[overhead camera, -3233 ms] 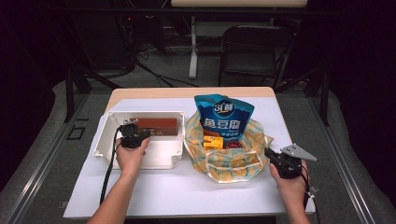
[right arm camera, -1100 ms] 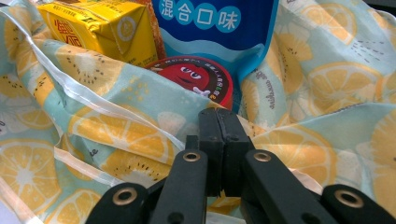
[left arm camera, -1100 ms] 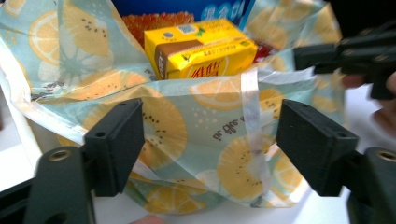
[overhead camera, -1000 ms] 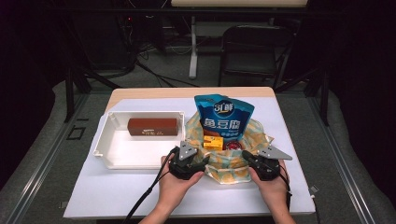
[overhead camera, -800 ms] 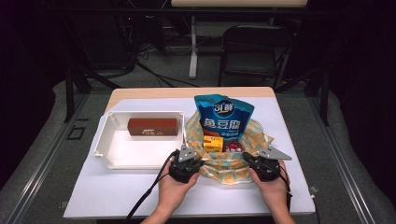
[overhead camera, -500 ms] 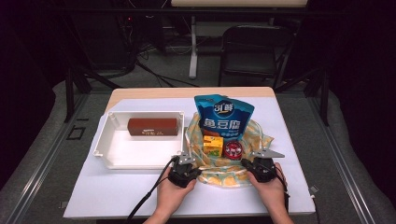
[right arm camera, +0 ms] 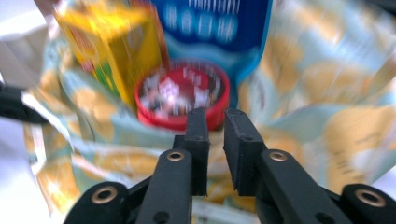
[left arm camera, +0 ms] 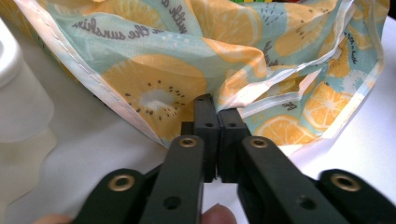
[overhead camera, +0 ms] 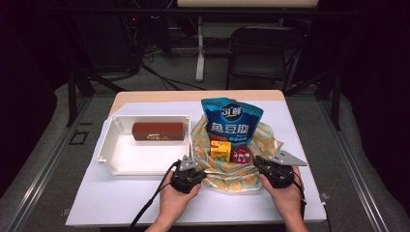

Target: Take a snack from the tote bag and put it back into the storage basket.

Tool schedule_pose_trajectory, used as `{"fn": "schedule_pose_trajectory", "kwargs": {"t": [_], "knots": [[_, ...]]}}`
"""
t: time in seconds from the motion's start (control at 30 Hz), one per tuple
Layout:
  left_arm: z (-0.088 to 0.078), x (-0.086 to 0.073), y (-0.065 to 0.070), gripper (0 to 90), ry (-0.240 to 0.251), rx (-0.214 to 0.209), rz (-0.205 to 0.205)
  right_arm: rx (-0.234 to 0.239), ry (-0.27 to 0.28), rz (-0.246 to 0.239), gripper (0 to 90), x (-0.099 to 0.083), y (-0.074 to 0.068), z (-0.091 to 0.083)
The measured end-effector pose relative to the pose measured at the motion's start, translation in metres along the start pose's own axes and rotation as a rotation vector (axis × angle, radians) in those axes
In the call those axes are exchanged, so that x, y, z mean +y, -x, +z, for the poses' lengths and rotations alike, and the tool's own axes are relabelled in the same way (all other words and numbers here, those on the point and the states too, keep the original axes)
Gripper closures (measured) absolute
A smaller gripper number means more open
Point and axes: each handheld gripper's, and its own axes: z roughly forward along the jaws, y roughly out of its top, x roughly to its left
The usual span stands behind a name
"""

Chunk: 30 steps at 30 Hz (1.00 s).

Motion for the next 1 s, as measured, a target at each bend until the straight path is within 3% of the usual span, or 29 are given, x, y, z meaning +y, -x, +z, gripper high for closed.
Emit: {"fn": "schedule_pose_trajectory", "kwargs": {"t": [0.07,0.17,0.37,0.5,0.67,0.8,0.9,1.0], "knots": [[-0.003,0.000,0.000,77.9,0.020,-0.022,-0.008,0.003,0.029,-0.004,76.5,0.007,0.001,-0.003],[-0.011,0.001,0.002,70.5,0.045,-0.017,0.014,-0.002,0.055,-0.003,73.6,0.017,0.004,-0.006],[-0.034,0.008,-0.001,54.8,0.119,-0.012,0.022,-0.012,0.097,0.004,68.3,0.035,0.011,-0.006],[-0.046,0.011,-0.005,52.9,0.158,-0.006,0.010,-0.017,0.106,0.020,66.3,0.043,0.016,-0.002],[-0.055,0.010,-0.011,51.5,0.166,-0.015,0.017,-0.015,0.108,0.025,60.9,0.051,0.018,0.003],[-0.051,0.003,-0.008,52.6,0.137,-0.034,0.027,-0.021,0.115,0.038,60.5,0.057,0.021,0.005],[-0.046,-0.001,-0.006,58.4,0.121,-0.066,0.034,-0.030,0.106,0.028,61.2,0.057,0.020,0.007],[-0.045,-0.005,-0.006,55.5,0.115,-0.086,0.023,-0.029,0.107,0.035,60.4,0.057,0.020,0.009]]}}
